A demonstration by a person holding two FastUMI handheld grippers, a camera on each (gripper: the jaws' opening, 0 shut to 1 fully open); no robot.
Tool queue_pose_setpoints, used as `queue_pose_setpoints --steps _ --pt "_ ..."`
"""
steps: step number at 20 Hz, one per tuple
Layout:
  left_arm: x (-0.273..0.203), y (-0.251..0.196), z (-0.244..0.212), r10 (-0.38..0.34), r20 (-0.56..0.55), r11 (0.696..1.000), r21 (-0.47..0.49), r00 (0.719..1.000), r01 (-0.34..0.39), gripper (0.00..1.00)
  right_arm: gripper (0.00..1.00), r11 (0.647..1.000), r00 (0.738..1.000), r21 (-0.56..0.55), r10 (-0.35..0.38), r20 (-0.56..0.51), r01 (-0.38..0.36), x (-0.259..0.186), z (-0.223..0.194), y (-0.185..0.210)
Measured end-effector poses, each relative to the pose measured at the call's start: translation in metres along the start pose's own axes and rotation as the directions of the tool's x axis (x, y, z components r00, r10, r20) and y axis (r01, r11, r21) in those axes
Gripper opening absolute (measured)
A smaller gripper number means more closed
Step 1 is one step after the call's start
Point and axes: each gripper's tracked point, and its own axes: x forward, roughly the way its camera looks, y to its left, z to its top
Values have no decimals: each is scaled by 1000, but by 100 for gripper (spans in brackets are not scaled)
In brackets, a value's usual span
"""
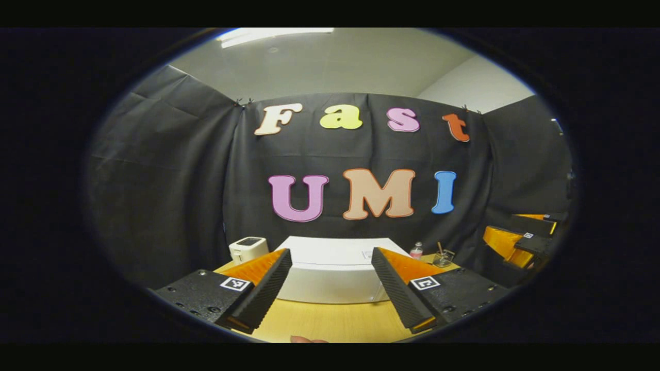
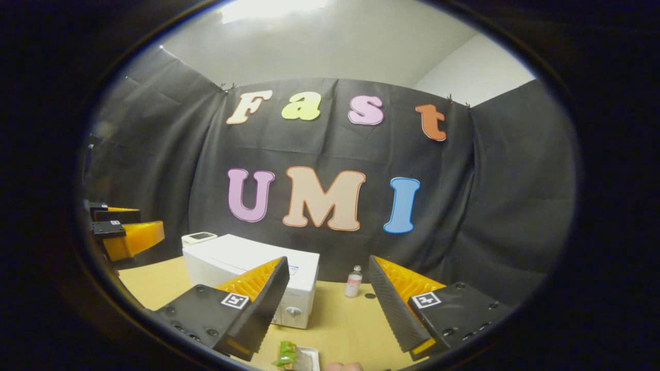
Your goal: Open the microwave oven with the left hand, put the food in, and close the microwave oven.
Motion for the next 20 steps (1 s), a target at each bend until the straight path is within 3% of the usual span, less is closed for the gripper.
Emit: queue_pose_setpoints --steps 2,18,20 --pt "-1 -2 -2 -10 -6 1000 3 1000 10 97 97 1000 1000 1 28 12 -28 -2 4 8" --pt "4 -22 -15 -42 -17 999 17 999 42 97 98 999 999 -9 34 37 -33 -13 9 -10" --pt "11 -31 -29 -73 -14 997 34 997 74 97 97 999 998 -4 39 50 -39 -16 13 -12"
